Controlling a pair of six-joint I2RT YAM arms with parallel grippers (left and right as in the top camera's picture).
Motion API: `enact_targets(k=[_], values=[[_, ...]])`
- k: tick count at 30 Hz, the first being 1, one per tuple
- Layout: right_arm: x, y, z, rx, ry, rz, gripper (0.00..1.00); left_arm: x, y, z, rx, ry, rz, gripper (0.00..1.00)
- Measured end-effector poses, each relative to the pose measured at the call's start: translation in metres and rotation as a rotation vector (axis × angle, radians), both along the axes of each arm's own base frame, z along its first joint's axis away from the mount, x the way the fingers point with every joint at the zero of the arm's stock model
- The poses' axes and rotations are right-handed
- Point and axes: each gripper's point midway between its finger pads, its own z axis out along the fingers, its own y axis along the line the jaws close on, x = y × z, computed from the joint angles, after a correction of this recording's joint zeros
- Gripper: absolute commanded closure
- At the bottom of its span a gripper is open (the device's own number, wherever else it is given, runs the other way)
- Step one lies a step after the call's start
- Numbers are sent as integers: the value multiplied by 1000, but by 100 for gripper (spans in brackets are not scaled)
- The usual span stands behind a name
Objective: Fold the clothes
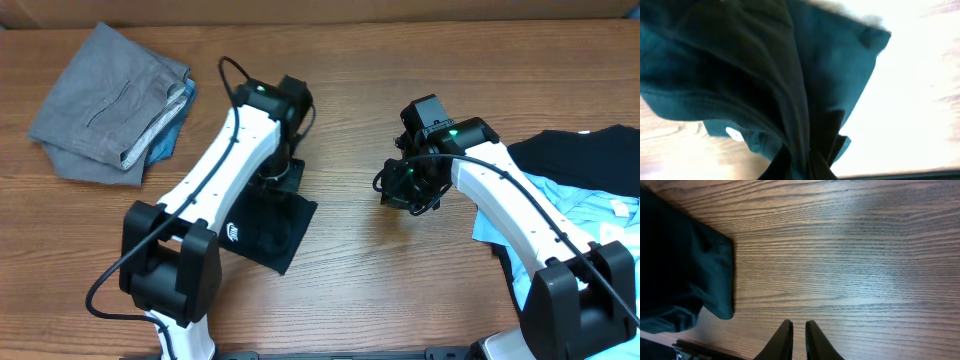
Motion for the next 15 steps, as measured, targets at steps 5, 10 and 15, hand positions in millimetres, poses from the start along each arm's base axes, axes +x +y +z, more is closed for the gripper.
enact_targets(k=[5, 10, 15], values=[[0, 0, 0, 0, 0, 0, 87, -7, 9, 2, 43, 25, -11, 92], [0, 0, 0, 0, 0, 0, 87, -8, 27, 4, 77, 50, -30, 92], [0, 0, 0, 1, -1, 0, 87, -6, 33, 5, 100, 48, -61, 92]])
